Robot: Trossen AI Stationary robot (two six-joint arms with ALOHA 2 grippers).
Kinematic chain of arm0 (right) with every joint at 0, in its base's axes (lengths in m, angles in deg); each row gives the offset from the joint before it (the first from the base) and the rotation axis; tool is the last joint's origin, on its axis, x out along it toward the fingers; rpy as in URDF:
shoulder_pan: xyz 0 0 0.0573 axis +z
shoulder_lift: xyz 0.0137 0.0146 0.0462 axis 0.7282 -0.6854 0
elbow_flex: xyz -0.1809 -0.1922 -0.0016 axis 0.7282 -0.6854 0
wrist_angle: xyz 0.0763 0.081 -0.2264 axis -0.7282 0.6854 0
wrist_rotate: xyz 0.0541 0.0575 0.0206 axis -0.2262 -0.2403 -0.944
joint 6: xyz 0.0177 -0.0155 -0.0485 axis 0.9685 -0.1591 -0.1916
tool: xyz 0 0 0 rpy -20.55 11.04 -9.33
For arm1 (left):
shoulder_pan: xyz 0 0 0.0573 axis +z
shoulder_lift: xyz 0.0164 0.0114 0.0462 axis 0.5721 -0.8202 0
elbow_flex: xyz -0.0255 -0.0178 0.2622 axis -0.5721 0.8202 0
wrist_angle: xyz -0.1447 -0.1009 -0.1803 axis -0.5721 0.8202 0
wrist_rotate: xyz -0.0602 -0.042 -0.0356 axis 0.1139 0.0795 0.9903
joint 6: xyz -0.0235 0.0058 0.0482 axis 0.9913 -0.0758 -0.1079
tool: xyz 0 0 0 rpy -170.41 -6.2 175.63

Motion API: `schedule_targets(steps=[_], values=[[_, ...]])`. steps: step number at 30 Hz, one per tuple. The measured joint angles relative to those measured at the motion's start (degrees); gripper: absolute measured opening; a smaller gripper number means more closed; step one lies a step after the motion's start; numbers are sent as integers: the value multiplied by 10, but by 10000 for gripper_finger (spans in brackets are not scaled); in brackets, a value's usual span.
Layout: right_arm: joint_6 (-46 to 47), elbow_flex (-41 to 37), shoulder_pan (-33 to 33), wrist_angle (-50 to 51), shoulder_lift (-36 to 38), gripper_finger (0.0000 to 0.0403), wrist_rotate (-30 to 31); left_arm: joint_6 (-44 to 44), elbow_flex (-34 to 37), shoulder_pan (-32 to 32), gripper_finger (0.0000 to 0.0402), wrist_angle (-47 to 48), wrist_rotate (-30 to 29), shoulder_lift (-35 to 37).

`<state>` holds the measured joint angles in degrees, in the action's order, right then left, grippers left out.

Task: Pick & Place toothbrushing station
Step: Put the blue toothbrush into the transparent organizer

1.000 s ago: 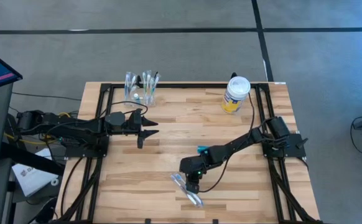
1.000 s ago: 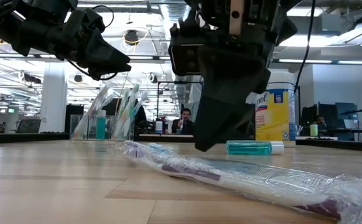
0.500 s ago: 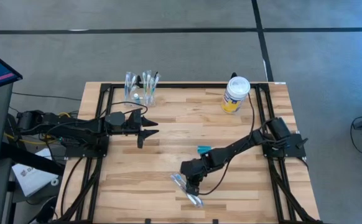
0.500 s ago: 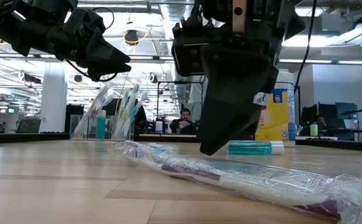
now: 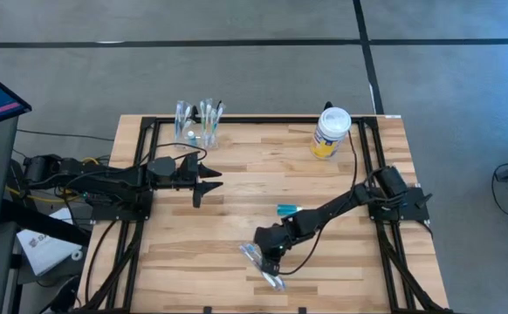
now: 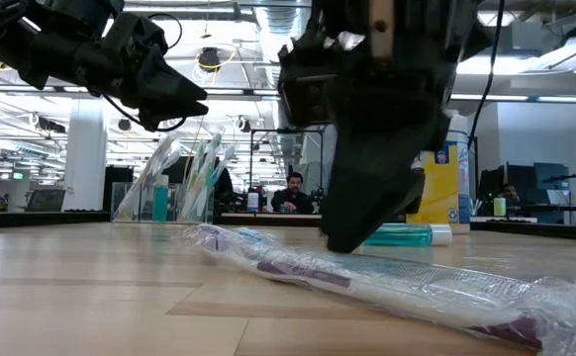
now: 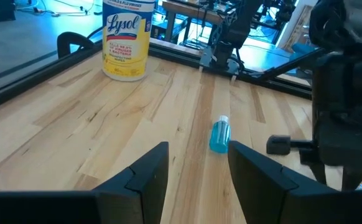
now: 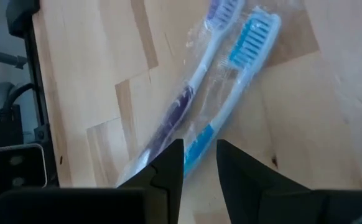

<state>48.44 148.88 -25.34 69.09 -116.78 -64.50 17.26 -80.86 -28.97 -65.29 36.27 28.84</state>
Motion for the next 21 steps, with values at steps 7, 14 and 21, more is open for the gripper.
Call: schedule_targets(steps=[7,14,21], values=[[9,12,-2,-21,-33,87,-34,0,0,-8,159,0,0,0],[3,56,-7,25,-49,86,-35,-2,0,-8,159,1,0,0],[-1,59,-6,42,-49,23,-13,-2,0,-7,159,1,0,0]])
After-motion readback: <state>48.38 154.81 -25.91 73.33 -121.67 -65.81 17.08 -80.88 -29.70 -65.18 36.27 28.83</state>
